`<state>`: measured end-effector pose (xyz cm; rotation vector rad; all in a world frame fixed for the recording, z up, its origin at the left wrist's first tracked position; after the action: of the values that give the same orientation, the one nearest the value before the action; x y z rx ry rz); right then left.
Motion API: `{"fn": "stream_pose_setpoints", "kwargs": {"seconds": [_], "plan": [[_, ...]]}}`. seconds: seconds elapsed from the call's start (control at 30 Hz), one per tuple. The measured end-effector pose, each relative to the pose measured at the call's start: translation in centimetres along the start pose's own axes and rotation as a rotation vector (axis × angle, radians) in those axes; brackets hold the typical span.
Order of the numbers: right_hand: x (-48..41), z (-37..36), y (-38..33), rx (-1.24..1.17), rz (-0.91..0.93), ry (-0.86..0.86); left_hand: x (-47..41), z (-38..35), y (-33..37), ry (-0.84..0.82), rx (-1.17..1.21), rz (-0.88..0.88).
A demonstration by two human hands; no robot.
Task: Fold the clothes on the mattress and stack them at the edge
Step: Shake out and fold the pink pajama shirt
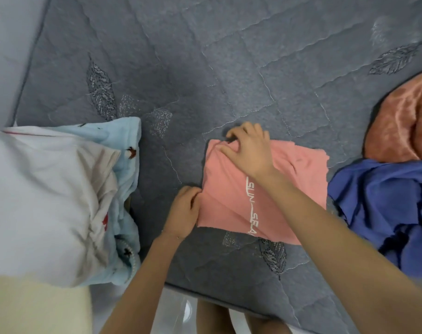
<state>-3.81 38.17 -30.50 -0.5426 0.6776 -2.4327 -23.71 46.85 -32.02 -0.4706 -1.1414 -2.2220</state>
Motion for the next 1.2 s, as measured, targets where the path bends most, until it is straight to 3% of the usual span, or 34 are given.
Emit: {"fn": "stream_pose_setpoints", "kwargs": {"seconds": [0.13, 0.3, 0.53, 0.77, 0.93, 1.2], "plan": [[3.6, 4.1, 4.3, -0.159, -0.123, 0.187, -1.5, -0.1, 1.8, 0.041, 0.366, 0.167], [11.6, 6.2, 12.4, -0.259, -0.569, 0.157, -2.3, -2.2, 2.3, 0.036, 0.463, 0.414], [17.0, 4.9, 14.1, -0.63, -0.864, 0.206, -2.3, -3.1, 3.4, -0.108, 0.521, 0.372], [19.4, 5.4, 11.0, -1.099, -0.894, 0.129, 0.1, -1.8, 6.2, -0.077, 0.532, 0.307], [22.8, 9.1, 5.9, -1.191, -0.794, 0.207, 5.3, 3.2, 8.3, 0.092, 0.481, 0.191], [29.9, 16.3, -3.4, -1.247, -0.654, 0.205, 16.5, 11.4, 11.3, 0.164, 0.457, 0.038]]}}
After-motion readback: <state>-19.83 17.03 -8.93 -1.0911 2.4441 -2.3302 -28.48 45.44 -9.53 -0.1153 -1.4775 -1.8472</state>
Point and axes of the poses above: each hand's wrist, its own x-axis away from the middle knuckle, its own z-axis out of the back of the hand, y = z × x, the point moved 6 cm from there along -x, towards the middle knuckle, and after that the axes turned 10 degrees about -x, right-handed, at the moved point
